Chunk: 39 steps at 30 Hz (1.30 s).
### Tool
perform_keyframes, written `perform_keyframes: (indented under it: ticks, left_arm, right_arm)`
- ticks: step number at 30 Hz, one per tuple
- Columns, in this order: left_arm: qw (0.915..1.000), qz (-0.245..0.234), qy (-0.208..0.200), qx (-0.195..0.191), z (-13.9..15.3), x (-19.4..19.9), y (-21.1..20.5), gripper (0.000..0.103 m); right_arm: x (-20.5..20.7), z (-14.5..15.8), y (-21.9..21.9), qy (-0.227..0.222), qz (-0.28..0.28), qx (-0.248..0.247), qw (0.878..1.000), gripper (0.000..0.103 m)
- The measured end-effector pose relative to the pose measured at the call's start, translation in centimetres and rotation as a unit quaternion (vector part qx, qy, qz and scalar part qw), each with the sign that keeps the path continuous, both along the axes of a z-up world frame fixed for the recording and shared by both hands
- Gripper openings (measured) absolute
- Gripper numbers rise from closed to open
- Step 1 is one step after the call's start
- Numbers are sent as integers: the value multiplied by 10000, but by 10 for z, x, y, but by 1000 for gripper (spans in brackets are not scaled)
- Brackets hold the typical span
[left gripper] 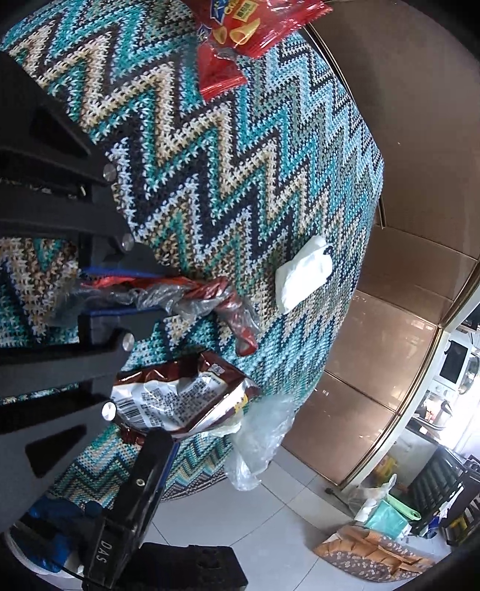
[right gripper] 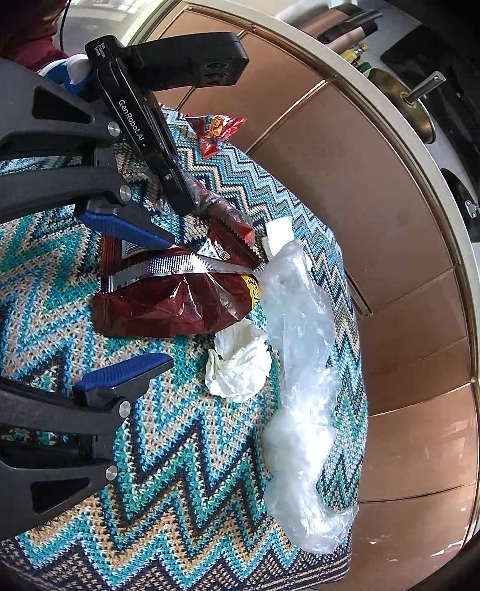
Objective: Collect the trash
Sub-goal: 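Grasp brown chip bag with right tool while left tool grasps red-clear wrapper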
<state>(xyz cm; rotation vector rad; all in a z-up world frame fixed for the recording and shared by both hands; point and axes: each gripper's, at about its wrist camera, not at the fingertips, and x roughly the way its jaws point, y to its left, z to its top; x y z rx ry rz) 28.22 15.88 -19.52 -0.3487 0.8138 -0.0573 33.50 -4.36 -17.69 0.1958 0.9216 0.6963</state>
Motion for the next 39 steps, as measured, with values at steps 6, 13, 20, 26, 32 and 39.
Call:
perform_keyframes:
  ticks: [6,13,20,26,32,39]
  left_arm:
    - [10000,10,0,-47,1,2,1,11]
    - [10000,19,2,-53,1,2,1,11]
    - [10000,23,6,-41,1,3,4,10]
    - [9999,103,-6,71,3,1,-1,9]
    - [9990,190,-226,323,13,-9,-11,7]
    - [9987,173,-381,306,30,-36,-15,7]
  right_arm:
    - [5,1,0,86,11,173,9998,61]
    - [10,0,7,174,129,339,9992,62]
    - [9,-1,11,184,211,365,9989,41]
    - [-6,6,19,26,352,266,9990,24]
    - [-28,24,12,-185,317,206,9991,21]
    - [-68,53,-8,-449,176,113,9988,21]
